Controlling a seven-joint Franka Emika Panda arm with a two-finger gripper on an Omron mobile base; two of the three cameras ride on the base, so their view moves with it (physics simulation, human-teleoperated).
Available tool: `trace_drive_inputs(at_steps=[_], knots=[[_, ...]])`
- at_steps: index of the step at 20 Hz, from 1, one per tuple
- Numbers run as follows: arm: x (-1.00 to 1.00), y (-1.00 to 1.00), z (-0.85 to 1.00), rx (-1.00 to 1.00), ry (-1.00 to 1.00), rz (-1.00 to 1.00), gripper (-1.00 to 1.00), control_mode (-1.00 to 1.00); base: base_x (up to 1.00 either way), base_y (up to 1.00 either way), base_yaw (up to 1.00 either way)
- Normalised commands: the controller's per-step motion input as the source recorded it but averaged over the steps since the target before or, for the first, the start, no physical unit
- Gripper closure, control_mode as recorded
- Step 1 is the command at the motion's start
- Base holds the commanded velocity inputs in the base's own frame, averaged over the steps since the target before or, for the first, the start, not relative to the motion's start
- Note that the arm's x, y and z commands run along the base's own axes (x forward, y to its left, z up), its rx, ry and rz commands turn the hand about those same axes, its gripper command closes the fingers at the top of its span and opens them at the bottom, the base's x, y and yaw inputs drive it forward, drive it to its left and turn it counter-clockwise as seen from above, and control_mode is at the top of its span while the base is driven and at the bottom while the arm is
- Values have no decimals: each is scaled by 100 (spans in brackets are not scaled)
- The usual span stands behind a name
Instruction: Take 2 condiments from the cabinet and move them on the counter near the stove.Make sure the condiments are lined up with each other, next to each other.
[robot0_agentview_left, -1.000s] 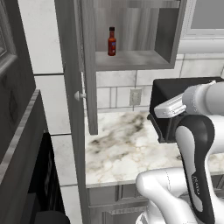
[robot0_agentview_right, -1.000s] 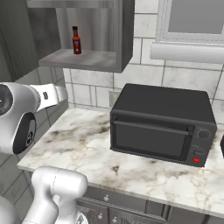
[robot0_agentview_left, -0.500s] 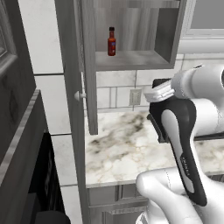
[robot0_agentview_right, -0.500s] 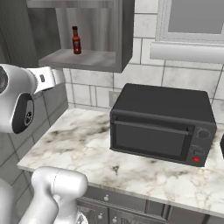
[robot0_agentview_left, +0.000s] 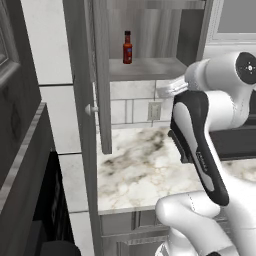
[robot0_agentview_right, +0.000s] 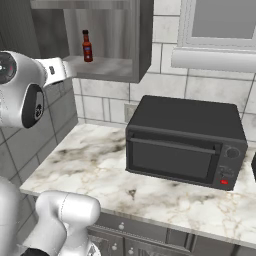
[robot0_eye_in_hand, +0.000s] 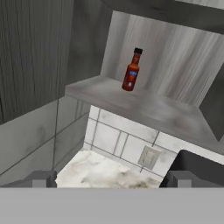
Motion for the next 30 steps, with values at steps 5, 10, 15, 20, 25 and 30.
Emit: trace_drive_inputs(at_steps=[5, 10, 15, 20, 25, 30], knots=[[28, 13, 19, 0, -1, -1, -100, -100, 0, 0, 0], [24, 9, 2, 1, -7, -1, -100, -100, 0, 0, 0], [25, 7, 0, 6, -2, 0, -100, -100, 0, 0, 0], [23, 0, 0, 7, 0, -1, -100, -100, 0, 0, 0], [19, 0, 7, 5, 0, -1, -100, -100, 0, 0, 0], [17, 0, 2, 1, 0, 0, -100, -100, 0, 0, 0]])
